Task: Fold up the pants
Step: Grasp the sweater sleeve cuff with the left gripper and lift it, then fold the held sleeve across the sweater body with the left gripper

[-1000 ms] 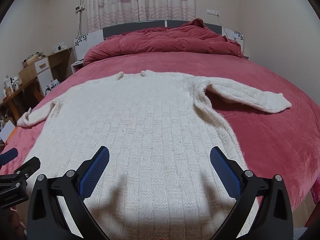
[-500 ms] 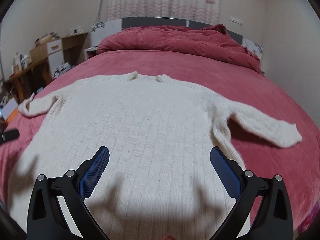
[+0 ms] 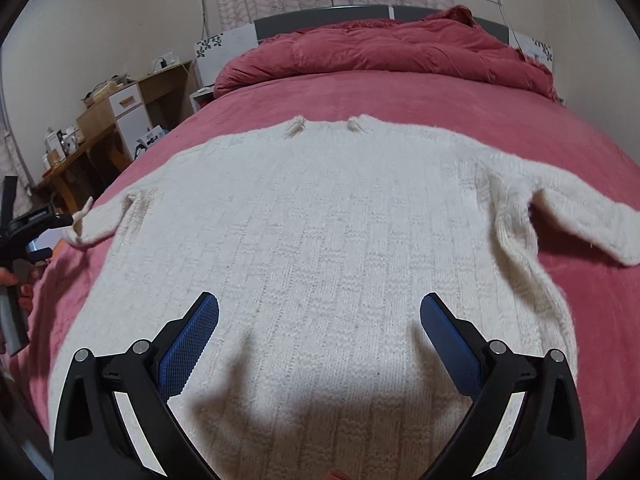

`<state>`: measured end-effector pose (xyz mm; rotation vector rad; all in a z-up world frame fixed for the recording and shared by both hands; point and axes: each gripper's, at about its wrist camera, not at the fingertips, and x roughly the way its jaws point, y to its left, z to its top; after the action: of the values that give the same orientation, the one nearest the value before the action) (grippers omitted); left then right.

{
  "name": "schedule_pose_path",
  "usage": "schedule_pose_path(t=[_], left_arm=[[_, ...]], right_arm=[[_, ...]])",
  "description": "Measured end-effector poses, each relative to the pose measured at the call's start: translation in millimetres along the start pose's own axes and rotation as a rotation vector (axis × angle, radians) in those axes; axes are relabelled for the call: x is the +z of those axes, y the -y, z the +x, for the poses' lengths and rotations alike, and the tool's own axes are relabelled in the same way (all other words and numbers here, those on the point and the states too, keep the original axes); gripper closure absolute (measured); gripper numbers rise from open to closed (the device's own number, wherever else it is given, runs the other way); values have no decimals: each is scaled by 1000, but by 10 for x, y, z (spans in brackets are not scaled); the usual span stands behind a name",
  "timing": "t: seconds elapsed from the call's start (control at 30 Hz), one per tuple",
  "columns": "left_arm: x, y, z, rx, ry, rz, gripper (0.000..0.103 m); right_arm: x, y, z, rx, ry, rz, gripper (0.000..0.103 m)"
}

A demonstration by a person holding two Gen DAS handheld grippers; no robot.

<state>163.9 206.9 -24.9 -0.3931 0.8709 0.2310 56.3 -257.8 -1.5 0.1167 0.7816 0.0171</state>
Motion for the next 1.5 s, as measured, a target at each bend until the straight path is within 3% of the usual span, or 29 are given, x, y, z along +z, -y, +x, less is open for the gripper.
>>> schedule_pose_path(t=[0.07, 0.1, 0.17, 0.3, 0.33, 0.4, 0.53, 0.57, 0.67, 0.7, 0.77, 0.83, 0.87, 0.93, 1.07, 1.13, 1.17, 1.2, 1.3, 1.37, 1.5], left_arm=[[106, -5, 200, 29, -46, -6, 23], [157, -33, 279, 43, -71, -20, 38], [236, -80, 419, 55, -104, -37, 44], [309, -68, 468, 88, -108, -19, 66], [316, -108, 439, 85, -106, -35, 76], [329, -226, 370, 46, -90, -90, 86], [319, -534, -10, -97, 115, -228, 89], [287, -608, -36, -127, 134, -258, 89], [114, -778, 136, -140, 60, -307, 84], [54, -813, 213, -139, 37, -312, 76], [-41, -920, 328, -225, 22, -372, 59], [19, -917, 345, -321, 34, -394, 20], [65, -897, 339, -330, 49, -378, 13], [116, -756, 300, -231, 75, -303, 10], [264, -555, 369, 24, 48, -185, 15], [395, -586, 458, 178, 31, -150, 45], [445, -626, 508, 199, 12, -148, 54], [499, -659, 541, 189, -7, -142, 68], [614, -621, 482, 201, 10, -81, 87], [686, -527, 350, 173, 46, -54, 89], [832, -264, -132, 15, 183, -73, 90]], right_arm=[[-8, 28, 18, -6, -4, 9, 3], [-16, 32, 15, -8, -3, 8, 3], [-12, 37, 7, -11, -1, 5, 3], [-9, 46, 7, 0, -3, 10, 3], [-6, 54, 2, 3, -5, 12, 3], [4, 45, 5, 11, -4, 13, 3], [6, 24, -9, 24, 3, 6, 3], [5, 13, -12, 23, 4, 2, 3], [-2, -4, -2, 24, -1, -3, 3], [2, -4, 7, 23, -2, -2, 3], [7, 8, 11, 24, -5, 0, 3], [7, 23, 12, 19, -6, 1, 3], [7, 18, 9, 17, -7, 3, 3], [-5, 37, 21, 13, -13, 8, 3], [-26, 58, 46, 8, -23, 16, 3], [-28, 47, 48, 9, -24, 17, 3], [-25, 42, 48, 11, -23, 15, 3], [-24, 41, 46, 11, -21, 12, 3], [-23, 43, 44, 16, -22, 10, 3], [-16, 59, 53, 25, -30, 21, 3], [15, 89, 59, 68, -41, 59, 3]])
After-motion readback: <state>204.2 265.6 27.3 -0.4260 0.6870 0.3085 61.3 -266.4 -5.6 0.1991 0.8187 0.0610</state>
